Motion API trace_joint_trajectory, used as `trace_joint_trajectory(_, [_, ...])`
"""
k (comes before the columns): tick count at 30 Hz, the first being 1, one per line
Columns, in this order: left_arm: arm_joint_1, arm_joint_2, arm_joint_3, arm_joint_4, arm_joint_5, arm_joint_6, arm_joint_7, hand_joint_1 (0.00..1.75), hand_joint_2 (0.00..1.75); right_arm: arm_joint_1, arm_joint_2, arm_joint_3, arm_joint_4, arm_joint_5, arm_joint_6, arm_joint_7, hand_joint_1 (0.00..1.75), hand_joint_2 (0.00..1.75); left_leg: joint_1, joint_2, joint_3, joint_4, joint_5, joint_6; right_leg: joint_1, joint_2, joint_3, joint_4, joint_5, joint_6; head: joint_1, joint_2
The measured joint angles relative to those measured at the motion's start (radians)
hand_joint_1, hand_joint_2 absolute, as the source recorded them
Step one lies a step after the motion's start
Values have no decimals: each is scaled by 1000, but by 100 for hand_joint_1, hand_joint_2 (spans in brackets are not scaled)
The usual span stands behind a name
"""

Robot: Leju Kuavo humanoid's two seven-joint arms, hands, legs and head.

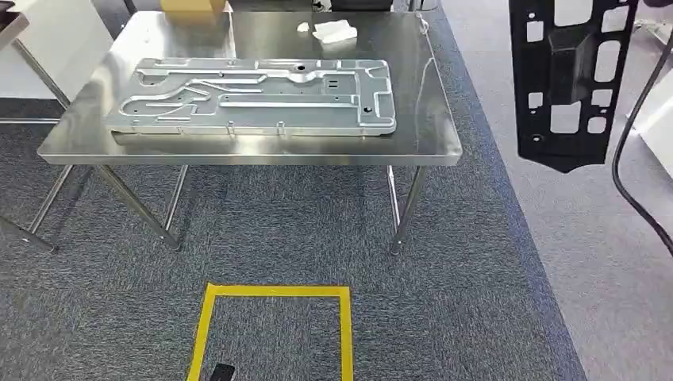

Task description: Take the parts from the cabinet and place them on the table.

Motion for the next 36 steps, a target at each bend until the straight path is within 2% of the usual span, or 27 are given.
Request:
trace_joint_trajectory(1, [0, 2, 7, 0, 7, -3, -5, 0, 175, 7, 1, 0, 0, -6, -1, -8, 175, 175, 7, 11, 21, -61, 49, -23, -14, -5, 17, 7, -17, 13, 0, 0])
trace_joint_trajectory(2, [1, -1, 11, 0, 10, -6, -6, 0, 175, 14, 7, 0, -1, -11, -3, -19, 175, 175, -4, -1, 11, -32, 52, -32, -21, -4, 29, -7, -21, 21, 0, 0])
trace_joint_trajectory(3, [2, -9, 12, 0, 7, -11, -8, 0, 175, 22, 9, 1, 1, -16, -6, -26, 175, 175, -9, -4, -1, -12, 37, -38, -14, 1, 22, -8, -22, 33, -3, 0])
trace_joint_trajectory(4, [0, 2, 14, 0, 7, -10, -8, 0, 175, 28, 5, 1, 3, -19, -9, -31, 175, 175, -11, 5, 10, -32, 14, 9, -11, 0, 2, 5, -31, 46, -3, 0])
trace_joint_trajectory(5, [4, -2, 16, 1, 9, -10, -7, 0, 175, 43, 5, 1, 5, -20, -11, -33, 175, 175, -12, 4, -5, -4, 16, 29, -8, 2, 3, 8, -33, 52, -2, 0])
trace_joint_trajectory(7, [5, 2, 20, 2, 7, -9, -6, 0, 175, 61, 5, 2, 4, -23, -14, -36, 175, 175, -16, 3, -4, 5, -6, 50, -13, 2, 8, 9, -42, 65, -2, 1])
trace_joint_trajectory(8, [5, 5, 23, 2, 7, -9, -5, 0, 175, 65, 2, 2, 5, -24, -16, -34, 175, 175, -13, -2, 7, -2, -14, 62, -18, 6, -3, 34, -59, 64, -1, 0])
trace_joint_trajectory(9, [4, 6, 26, 2, 6, -9, -5, 0, 175, 70, 2, 2, 5, -25, -21, -35, 175, 175, -13, -7, 13, -7, -16, 65, -18, 5, -39, 101, -79, 66, -2, 1])
trace_joint_trajectory(11, [6, 7, 28, 2, 7, -9, -4, 0, 175, 99, 3, 2, 10, -26, -27, -35, 175, 175, -14, -14, 38, -22, -25, 75, -9, 3, -154, 285, -129, 76, -1, 0])
trace_joint_trajectory(12, [10, 7, 28, 2, 7, -9, -3, 0, 175, 125, 3, 2, 15, -26, -28, -36, 175, 175, -15, -18, 57, -33, -30, 79, -7, 3, -210, 358, -134, 77, -2, 1])
trace_joint_trajectory(13, [15, 7, 28, 2, 7, -10, -3, 0, 175, 147, 5, 3, 19, -26, -27, -35, 175, 175, -17, -25, 76, -43, -35, 81, -2, 3, -251, 387, -111, 69, -2, 0])
trace_joint_trajectory(14, [20, 6, 28, 2, 7, -10, -3, 0, 175, 167, 5, 5, 25, -26, -27, -35, 175, 175, -20, -32, 92, -52, -38, 82, 6, 2, -276, 368, -60, 54, -1, 0])
trace_joint_trajectory(15, [24, 6, 28, 2, 6, -10, -3, 0, 175, 176, 5, 6, 30, -26, -28, -35, 175, 175, -25, -39, 105, -64, -39, 83, 19, 1, -283, 304, 14, 27, -1, 0])
trace_joint_trajectory(16, [27, 4, 28, 2, 7, -10, -2, 0, 175, 178, 5, 7, 33, -26, -28, -35, 175, 175, -32, -44, 117, -76, -40, 84, 39, 2, -277, 211, 98, -7, -1, 0])
trace_joint_trajectory(17, [29, 2, 28, 2, 7, -10, -2, 0, 175, 176, 5, 7, 36, -26, -28, -35, 175, 175, -34, -46, 127, -85, -41, 85, 68, 4, -272, 118, 175, -47, -2, 0])
trace_joint_trajectory(18, [33, -15, 28, 1, 6, -11, -2, 0, 175, 183, 6, 7, 37, -26, -30, -36, 175, 175, -35, -47, 131, -88, -41, 80, 92, 4, -270, 100, 186, -88, -7, 0])
trace_joint_trajectory(19, [37, -12, 29, 3, 4, -9, 3, 0, 175, 193, 6, 8, 41, -26, -32, -38, 175, 175, -37, -47, 137, -88, -45, 76, 94, 4, -265, 92, 197, -84, -6, 1])
trace_joint_trajectory(20, [38, -17, 29, 3, 3, -11, 6, 0, 175, 195, 9, 8, 44, -27, -33, -41, 175, 175, -21, -47, 142, -86, -51, 70, 96, 5, -259, 91, 196, -79, -4, 0])
trace_joint_trajectory(21, [36, -16, 29, 3, 1, -9, 7, 0, 175, 192, 6, 9, 44, -27, -35, -46, 175, 175, -23, -46, 138, -82, -51, 72, 94, 3, -259, 95, 198, -72, 0, 0])
trace_joint_trajectory(24, [25, -17, 29, 3, 0, -9, 12, 0, 175, 169, 6, 10, 43, -30, -54, -61, 175, 175, -30, -43, 143, -87, -50, 69, 89, 6, -262, 101, 199, -69, 0, 0])
trace_joint_trajectory(27, [21, -9, 29, 3, 7, -9, 11, 0, 175, 168, 6, 11, 46, -32, -61, -67, 175, 175, -36, -39, 164, -106, -60, 69, 85, 7, -252, 97, 190, -67, 0, 0])
trace_joint_trajectory(28, [21, -7, 30, 3, 10, -10, 8, 0, 175, 168, 6, 12, 47, -32, -61, -67, 175, 175, -40, -37, 165, -106, -62, 73, 83, 8, -245, 89, 178, -60, 0, 0])
trace_joint_trajectory(30, [22, -4, 32, 3, 11, -22, 2, 0, 175, 162, 6, 13, 46, -33, -61, -66, 175, 175, -53, -32, 162, -98, -68, 82, 71, 9, -220, 57, 132, -44, 0, 0])
trace_joint_trajectory(31, [22, -2, 34, 3, 11, -25, -1, 0, 175, 161, 6, 13, 46, -35, -61, -66, 175, 175, -57, -29, 162, -97, -70, 86, 66, 10, -222, 62, 131, -33, 0, 0])
trace_joint_trajectory(36, [21, 8, 40, 3, 32, -27, -11, 0, 175, 117, 3, 16, 47, -41, -44, -50, 175, 175, -59, -18, 166, -96, -70, 86, 60, 20, -221, 64, 132, -37, 0, 0])
